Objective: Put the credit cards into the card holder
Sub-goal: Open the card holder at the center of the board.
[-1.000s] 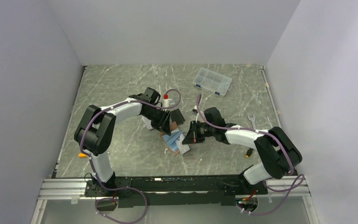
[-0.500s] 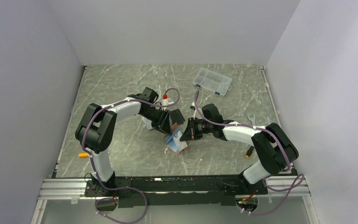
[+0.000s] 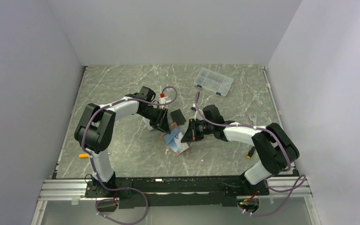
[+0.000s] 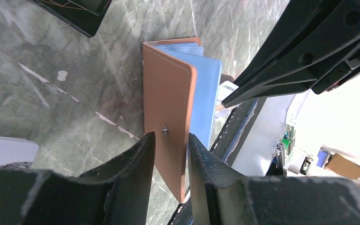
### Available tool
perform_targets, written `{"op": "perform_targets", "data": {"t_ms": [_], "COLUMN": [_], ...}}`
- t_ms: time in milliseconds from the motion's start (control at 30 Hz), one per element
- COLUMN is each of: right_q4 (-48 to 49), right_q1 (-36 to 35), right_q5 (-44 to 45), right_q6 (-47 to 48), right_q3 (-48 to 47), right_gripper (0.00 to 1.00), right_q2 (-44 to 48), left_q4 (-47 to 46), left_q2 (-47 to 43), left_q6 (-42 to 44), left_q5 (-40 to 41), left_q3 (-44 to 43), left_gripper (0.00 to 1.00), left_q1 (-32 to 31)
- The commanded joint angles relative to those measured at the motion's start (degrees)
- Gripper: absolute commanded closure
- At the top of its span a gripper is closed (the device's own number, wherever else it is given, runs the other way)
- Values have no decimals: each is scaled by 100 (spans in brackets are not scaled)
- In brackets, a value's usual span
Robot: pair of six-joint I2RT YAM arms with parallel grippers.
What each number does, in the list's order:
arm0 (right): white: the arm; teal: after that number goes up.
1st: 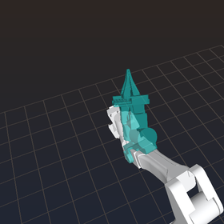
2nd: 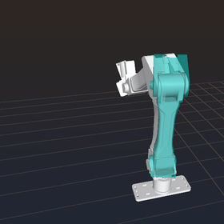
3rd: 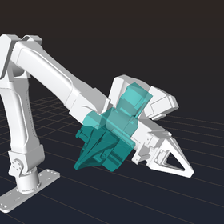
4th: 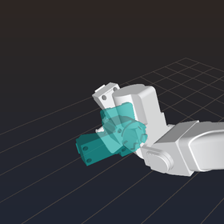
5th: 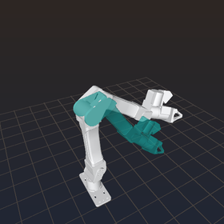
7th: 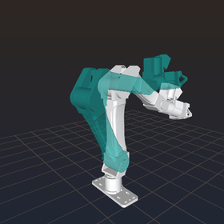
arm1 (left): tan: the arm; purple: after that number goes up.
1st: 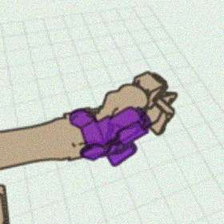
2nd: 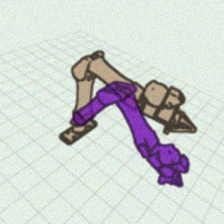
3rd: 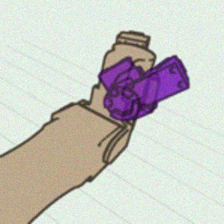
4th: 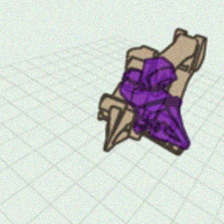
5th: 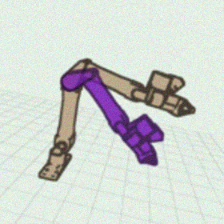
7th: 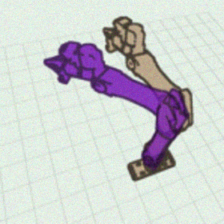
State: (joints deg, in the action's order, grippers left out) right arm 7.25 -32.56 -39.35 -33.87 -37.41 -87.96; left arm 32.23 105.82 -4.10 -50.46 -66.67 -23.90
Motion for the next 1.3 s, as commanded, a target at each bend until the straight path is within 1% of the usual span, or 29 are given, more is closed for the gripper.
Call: {"op": "perform_targets", "data": {"t_ms": [0,167,300,600,733,800,967,1267], "right_q4": [276,545,509,497,482,479,425,370], "right_q1": [1,-17,-21,-41,-40,-37,-40,-67], "right_q5": [-92,-140,-121,-82,-74,-56,-82,-99], "right_q6": [88,-35,-9,12,20,29,73,117], "right_q3": [89,235,195,276,239,182,-41,-306], "right_gripper": [100,100,100,100,100,100,100,100], "right_q2": [-123,-300,-320,-282,-184,-153,-173,-191], "left_q4": [-45,90,131,185,151,83,-195,-486], "left_q2": [-139,-203,-203,-149,-17,18,14,20], "left_q6": [148,341,340,235,127,91,-24,-222], "left_q5": [269,938,1324,1113,646,406,57,-33], "left_q3": [-70,-66,-75,-213,-226,-186,96,452], "left_gripper": [64,65,65,67,78,81,81,79], "left_q1": [18,8,9,69,105,105,102,96]}}
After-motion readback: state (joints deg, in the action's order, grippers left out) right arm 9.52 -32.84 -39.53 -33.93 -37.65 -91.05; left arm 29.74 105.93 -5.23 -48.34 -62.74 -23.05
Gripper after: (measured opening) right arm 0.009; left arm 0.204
